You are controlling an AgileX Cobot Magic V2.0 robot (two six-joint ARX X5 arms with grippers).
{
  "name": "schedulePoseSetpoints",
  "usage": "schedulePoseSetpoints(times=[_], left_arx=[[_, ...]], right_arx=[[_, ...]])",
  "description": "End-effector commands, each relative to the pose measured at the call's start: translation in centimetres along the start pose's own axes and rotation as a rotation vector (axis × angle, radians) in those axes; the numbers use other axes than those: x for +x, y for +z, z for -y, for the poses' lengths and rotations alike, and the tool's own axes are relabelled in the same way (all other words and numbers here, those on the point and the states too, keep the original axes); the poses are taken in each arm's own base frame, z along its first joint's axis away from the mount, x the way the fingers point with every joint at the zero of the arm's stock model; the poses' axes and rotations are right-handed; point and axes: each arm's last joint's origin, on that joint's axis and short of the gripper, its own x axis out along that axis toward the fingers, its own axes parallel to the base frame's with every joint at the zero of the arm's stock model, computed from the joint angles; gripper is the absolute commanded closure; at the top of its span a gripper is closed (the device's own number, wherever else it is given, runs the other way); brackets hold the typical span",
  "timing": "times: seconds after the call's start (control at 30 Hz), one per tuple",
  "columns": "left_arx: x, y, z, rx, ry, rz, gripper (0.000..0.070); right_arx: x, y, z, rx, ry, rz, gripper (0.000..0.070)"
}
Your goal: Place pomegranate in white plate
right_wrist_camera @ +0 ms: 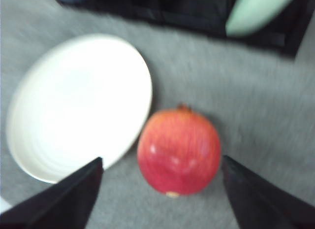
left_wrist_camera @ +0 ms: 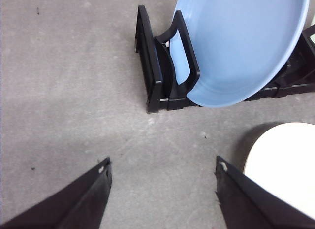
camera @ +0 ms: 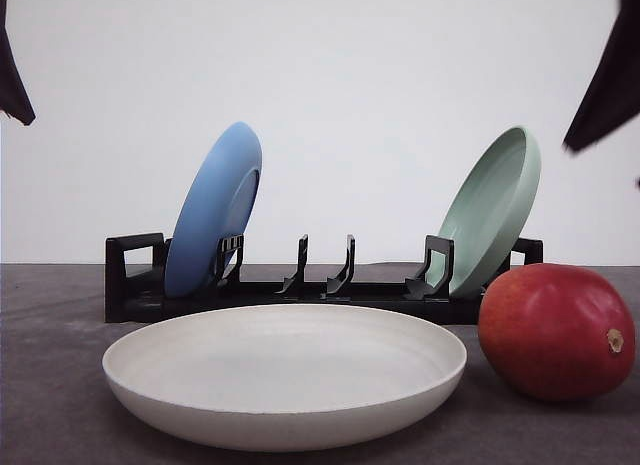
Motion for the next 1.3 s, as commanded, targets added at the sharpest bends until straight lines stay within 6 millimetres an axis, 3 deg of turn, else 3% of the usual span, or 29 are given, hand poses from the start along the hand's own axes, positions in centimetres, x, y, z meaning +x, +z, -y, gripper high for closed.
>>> schedulePoseSetpoints(times=[0.0, 0.23, 0.73, 0.93, 1.07, 1.27], left_arx=[[-0.1, 0.4, 0.1, -0.008, -0.006, 0.014, 0.0306], [-0.1, 0.4, 0.1, -0.008, -0.006, 0.014, 0.0306], [-0.1, 0.4, 0.1, -0.007, -0.006, 0.014, 0.0306], [-0.1, 0.4, 0.1, -0.008, -0.006, 0.013, 0.0306], [-0.1, 0.3, 0.0, -0.008, -0.006, 0.010, 0.0307], [-0.1, 0.3, 0.0, -0.009, -0.006, 0.008, 0.0306]], right_arx=[[0.4, 0.5, -0.4, 0.066, -0.018, -0.007, 0.0130], [3.2, 0.8, -0.9, 0.105, -0.085, -0.054, 0.0078], [7.8, 0.7, -0.4, 0.112, -0.152, -0.166, 0.0093], [8.2, 0.5, -0.5, 0.113, -0.144, -0.189, 0.0216], [7.9, 0.8, -0.7, 0.117, -0.125, -0.217, 0.0221], [6.5, 3.1, -2.1, 0.001, -0.087, -0.237, 0.0221]])
